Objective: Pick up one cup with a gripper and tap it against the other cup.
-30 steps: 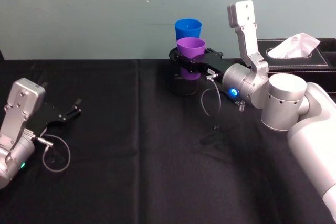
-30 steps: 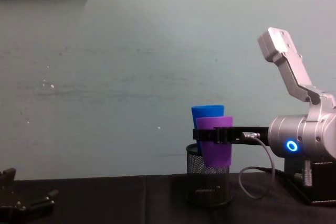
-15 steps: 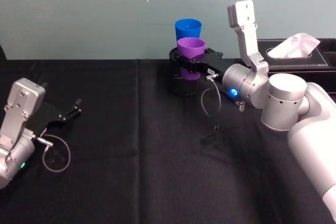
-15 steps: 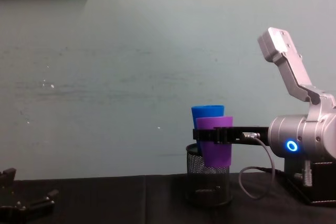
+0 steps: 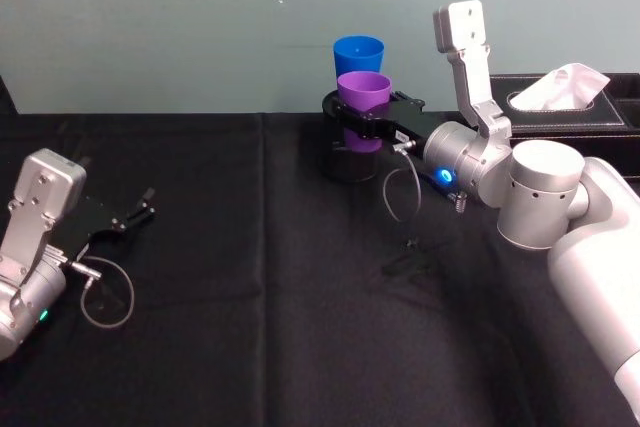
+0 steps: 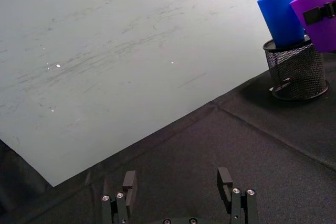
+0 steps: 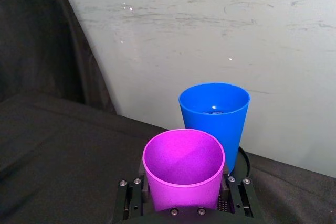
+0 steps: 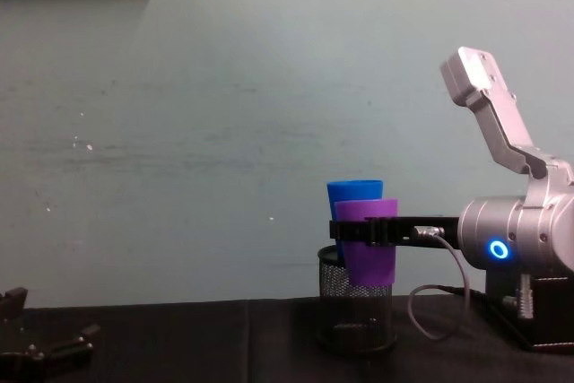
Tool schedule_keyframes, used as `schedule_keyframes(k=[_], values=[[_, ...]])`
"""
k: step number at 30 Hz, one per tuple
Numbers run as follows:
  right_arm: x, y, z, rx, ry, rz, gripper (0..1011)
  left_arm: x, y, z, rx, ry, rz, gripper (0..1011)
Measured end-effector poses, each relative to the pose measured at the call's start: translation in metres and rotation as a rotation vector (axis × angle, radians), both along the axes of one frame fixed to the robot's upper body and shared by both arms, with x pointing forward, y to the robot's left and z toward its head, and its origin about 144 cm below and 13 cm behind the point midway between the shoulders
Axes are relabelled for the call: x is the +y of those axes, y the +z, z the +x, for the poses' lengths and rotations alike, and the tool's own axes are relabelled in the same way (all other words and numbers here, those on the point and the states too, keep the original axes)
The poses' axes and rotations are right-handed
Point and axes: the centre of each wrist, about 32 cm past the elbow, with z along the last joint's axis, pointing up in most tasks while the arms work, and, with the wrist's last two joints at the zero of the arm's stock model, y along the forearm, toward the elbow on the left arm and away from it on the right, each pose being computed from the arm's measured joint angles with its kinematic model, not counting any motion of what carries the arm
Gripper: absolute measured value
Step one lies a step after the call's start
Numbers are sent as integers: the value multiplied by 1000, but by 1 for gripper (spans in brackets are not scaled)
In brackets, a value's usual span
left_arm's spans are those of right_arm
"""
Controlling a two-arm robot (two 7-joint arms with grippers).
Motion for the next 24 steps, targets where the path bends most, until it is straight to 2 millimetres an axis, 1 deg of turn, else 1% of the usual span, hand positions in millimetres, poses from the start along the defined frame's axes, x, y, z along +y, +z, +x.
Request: schedule_keyframes(k=[13, 14, 15, 16, 18, 19, 21, 22, 24], values=[[0, 0, 0, 0, 0, 0, 731, 0, 0, 0, 0, 0, 0, 1000], [0, 0, -3, -5, 1, 2, 731, 0, 0, 0, 0, 0, 0, 1000], [1, -1, -6, -10, 5, 4, 731, 0, 0, 0, 0, 0, 0, 1000], [1, -4, -17, -16, 7, 8, 731, 0, 0, 0, 0, 0, 0, 1000], [1, -7, -28, -25, 5, 9, 731, 0, 0, 0, 0, 0, 0, 1000], [0, -12, -40, -32, 0, 10, 731, 0, 0, 0, 0, 0, 0, 1000], [0, -16, -53, -41, -5, 12, 731, 0, 0, 0, 0, 0, 0, 1000], [-1, -21, -66, -51, -11, 13, 730, 0, 0, 0, 0, 0, 0, 1000], [-2, -26, -78, -66, -18, 8, 731, 0, 0, 0, 0, 0, 0, 1000]])
